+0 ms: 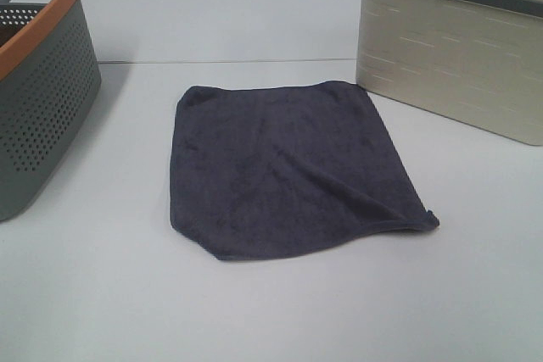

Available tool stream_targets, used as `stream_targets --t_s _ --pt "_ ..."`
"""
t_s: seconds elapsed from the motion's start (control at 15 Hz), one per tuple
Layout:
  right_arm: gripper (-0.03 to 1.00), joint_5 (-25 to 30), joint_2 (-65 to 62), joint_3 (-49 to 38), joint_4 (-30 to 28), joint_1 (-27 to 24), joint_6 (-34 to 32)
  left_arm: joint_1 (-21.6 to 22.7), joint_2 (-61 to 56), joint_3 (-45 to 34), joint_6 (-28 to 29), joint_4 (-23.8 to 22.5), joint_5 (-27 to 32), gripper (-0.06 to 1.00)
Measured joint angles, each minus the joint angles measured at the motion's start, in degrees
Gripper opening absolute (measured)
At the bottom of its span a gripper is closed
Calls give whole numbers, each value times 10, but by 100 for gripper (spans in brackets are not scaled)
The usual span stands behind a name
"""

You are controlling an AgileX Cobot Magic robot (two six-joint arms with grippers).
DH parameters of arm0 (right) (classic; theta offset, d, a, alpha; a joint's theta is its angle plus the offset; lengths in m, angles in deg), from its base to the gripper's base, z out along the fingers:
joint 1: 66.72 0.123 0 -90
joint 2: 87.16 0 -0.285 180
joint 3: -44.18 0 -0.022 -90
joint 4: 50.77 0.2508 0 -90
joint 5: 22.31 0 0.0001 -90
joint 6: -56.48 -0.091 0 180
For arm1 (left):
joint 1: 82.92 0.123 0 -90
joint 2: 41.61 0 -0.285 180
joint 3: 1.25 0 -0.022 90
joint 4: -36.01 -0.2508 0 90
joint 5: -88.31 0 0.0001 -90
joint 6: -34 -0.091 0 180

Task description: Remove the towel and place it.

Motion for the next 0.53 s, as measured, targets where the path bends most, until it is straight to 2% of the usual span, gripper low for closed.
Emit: stream_targets --t_s 0.27,0.53 --pt "64 0 -75 -17 0 0 0 0 -55 -2 9 -1 -1 65" --pt "64 0 -138 -18 0 0 0 0 -61 -2 10 -4 -1 65"
